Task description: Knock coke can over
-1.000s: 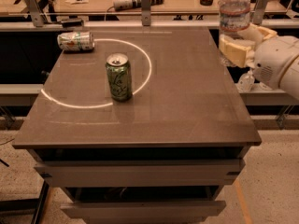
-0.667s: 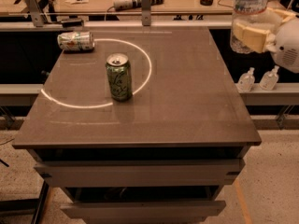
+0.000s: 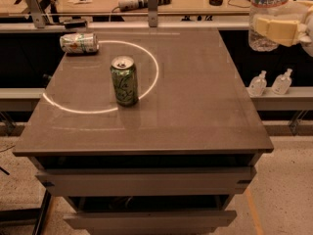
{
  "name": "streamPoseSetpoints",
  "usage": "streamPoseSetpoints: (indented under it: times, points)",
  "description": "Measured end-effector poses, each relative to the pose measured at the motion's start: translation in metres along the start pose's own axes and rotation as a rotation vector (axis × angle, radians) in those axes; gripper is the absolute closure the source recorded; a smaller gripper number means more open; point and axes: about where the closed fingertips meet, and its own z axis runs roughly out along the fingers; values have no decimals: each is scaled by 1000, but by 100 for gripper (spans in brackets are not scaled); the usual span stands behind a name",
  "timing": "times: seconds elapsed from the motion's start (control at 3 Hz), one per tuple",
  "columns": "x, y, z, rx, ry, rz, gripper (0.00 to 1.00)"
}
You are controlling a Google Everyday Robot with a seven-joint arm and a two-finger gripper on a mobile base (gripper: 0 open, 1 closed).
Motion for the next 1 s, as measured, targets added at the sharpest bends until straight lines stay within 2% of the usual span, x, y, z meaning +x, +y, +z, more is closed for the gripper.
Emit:
streamPoseSetpoints:
  times: [0.33, 1.0]
  points:
    - [22, 15, -5, -63, 6, 39, 100]
    - [61, 41, -14, -88, -79, 289, 100]
